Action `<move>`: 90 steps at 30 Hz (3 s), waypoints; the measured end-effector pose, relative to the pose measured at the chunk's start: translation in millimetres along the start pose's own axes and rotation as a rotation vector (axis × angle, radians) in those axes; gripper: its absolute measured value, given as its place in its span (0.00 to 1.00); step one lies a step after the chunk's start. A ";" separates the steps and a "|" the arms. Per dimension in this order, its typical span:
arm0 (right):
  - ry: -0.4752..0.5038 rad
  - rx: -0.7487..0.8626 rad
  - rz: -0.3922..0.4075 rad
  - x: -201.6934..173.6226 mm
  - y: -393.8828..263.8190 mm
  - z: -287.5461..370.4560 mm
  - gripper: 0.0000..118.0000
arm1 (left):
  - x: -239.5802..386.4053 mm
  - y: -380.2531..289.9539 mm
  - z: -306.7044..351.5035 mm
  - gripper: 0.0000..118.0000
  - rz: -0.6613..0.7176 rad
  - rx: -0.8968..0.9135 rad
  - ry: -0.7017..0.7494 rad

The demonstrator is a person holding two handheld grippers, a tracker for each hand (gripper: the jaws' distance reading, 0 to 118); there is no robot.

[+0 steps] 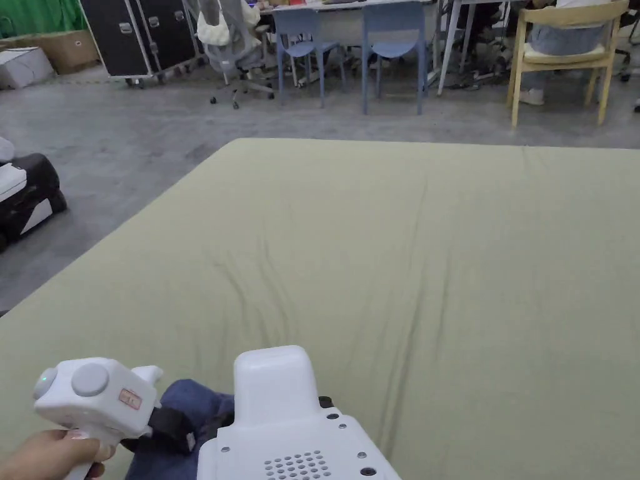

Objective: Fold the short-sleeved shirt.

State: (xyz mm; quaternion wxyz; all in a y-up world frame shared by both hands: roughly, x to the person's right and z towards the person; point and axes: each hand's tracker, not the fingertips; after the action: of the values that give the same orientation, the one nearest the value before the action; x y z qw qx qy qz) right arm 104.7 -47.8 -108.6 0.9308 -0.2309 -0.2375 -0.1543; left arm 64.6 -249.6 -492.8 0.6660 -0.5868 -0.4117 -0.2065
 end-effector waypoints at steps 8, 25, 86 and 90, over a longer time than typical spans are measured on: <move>-0.009 -0.028 -0.020 11.1 -2.1 2.0 0.12 | 8.2 0.4 21.2 1.00 -0.011 0.167 0.255; -0.072 0.121 -0.029 116.1 23.0 61.5 0.15 | 143.7 -30.4 194.5 0.00 -0.077 0.612 0.368; -0.675 0.360 -0.017 342.3 14.7 253.8 0.27 | 508.5 -108.7 226.3 0.00 -0.310 1.000 0.022; -0.664 0.362 -0.017 340.1 18.1 252.6 0.27 | 507.3 -109.0 226.5 0.00 -0.305 1.000 0.023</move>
State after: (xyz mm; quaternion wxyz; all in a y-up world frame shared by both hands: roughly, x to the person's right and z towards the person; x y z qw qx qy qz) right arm 303.7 34.2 256.7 0.8277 -0.0980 -0.5515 -0.0345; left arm 204.7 46.8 -31.3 0.8317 -0.1283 -0.5334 -0.0859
